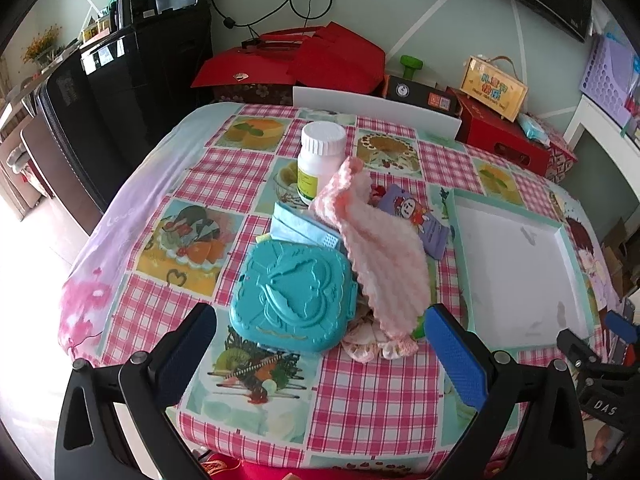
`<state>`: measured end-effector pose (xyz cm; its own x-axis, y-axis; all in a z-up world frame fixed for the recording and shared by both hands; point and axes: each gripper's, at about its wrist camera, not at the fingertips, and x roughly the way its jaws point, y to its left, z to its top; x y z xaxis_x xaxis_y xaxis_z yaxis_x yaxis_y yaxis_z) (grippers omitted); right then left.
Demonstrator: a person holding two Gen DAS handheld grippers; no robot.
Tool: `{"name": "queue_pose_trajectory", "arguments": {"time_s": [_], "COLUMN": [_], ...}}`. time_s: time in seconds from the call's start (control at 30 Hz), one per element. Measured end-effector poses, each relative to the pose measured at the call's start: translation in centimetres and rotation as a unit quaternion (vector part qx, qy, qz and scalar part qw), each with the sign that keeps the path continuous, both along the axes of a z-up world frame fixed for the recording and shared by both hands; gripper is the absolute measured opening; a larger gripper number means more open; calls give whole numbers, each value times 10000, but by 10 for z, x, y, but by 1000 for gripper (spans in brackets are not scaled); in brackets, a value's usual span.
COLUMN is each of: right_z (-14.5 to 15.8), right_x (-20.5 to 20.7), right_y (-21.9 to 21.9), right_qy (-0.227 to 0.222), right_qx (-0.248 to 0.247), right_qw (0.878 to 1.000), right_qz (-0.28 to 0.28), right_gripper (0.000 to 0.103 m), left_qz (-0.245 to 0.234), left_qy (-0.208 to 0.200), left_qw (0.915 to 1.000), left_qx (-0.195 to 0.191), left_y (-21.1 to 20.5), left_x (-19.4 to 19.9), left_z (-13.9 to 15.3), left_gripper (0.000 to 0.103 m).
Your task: Organize soft objects
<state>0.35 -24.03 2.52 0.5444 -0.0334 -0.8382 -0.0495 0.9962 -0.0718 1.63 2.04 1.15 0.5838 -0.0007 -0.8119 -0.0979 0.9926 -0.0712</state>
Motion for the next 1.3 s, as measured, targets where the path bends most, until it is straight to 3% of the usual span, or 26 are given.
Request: {"name": "queue_pose_trajectory", "arguments": {"time_s": [0.23, 0.53, 0.87, 1.07, 1.3], "right_z": [0, 2, -13, -19, -25], "right_x": [12, 36, 62, 78, 100], "right_y": [9, 35, 73, 97, 127], "right_qy": [-42, -203, -116, -35, 100], "right_qx": [91, 283, 414, 848, 1054], "right_qw": [9999, 9982, 9935, 9859, 9779], "right_qz": [94, 480, 1058, 1444, 1804], "right_gripper": [103, 103, 103, 103, 87], "left_qz": [-56, -97, -145, -211, -16], "left_qy": [-292, -447, -164, 193, 401], "left_qw": [9988, 9984, 9987, 9971, 9953], "left_qx": [-379, -329, -451, -711, -882], "left_y": [15, 30, 46, 54, 72], "left_x": [11, 40, 67, 85, 102], "left_z": [8, 18, 10, -5, -14], "left_gripper": [103, 103, 103, 103, 103]}}
